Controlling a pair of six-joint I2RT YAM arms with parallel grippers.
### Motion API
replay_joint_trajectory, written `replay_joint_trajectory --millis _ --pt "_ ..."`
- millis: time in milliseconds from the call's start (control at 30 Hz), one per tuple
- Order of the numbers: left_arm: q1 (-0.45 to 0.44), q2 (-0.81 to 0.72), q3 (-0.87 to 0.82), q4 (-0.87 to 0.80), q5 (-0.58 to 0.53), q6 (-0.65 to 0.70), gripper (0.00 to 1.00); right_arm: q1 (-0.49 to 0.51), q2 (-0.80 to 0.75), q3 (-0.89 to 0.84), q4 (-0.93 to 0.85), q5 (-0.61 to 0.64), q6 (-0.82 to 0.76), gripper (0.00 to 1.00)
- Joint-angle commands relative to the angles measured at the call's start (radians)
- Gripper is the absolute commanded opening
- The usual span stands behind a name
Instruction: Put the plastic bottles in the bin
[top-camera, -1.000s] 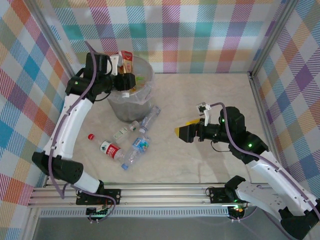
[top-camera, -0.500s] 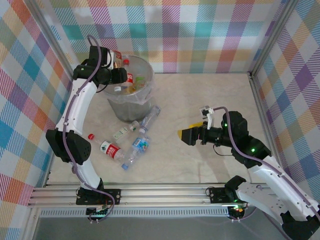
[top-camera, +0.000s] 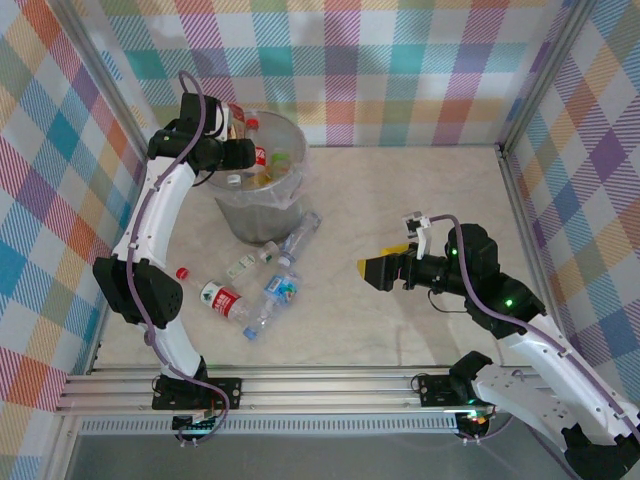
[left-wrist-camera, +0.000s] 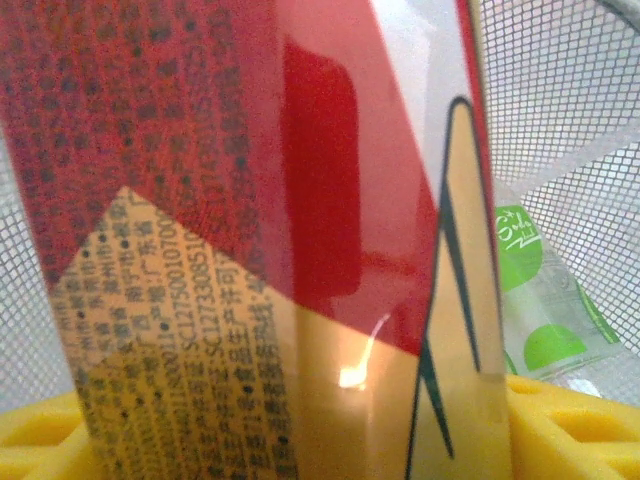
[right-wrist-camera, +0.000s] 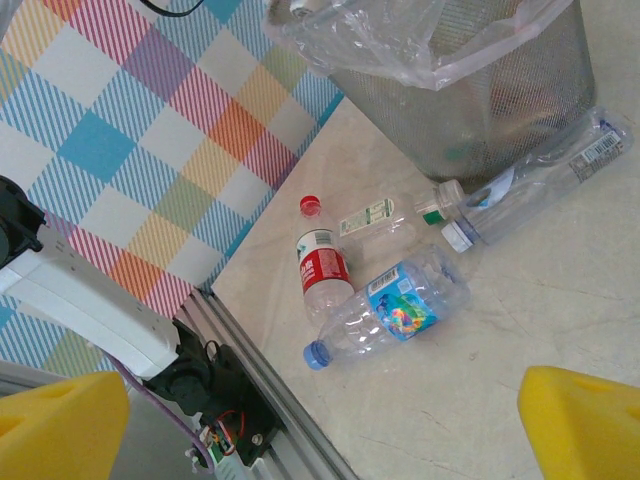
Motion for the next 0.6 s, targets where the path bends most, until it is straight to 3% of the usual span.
replay_joint_trajectory --millis 0,200,467,567 --pt "0.014 -0.059 -0.008 -0.002 -0.012 0.004 0.80 -0.002 0.003 -0.008 0.003 0.007 0.004 1.00" --pt "0.015 -0.091 0.012 0.001 -0.001 -0.004 0.86 -0.002 0.017 -0.012 0.015 0.004 0.012 1.00" --pt "0.014 -0.110 0.031 -0.011 0.006 -0.008 0.83 -0.002 0.024 -0.012 0.024 0.006 0.019 1.00" --pt "0.015 -0.127 0.027 -0.022 0.058 -0.015 0.82 -0.002 0.030 -0.012 0.025 0.019 0.027 1.00"
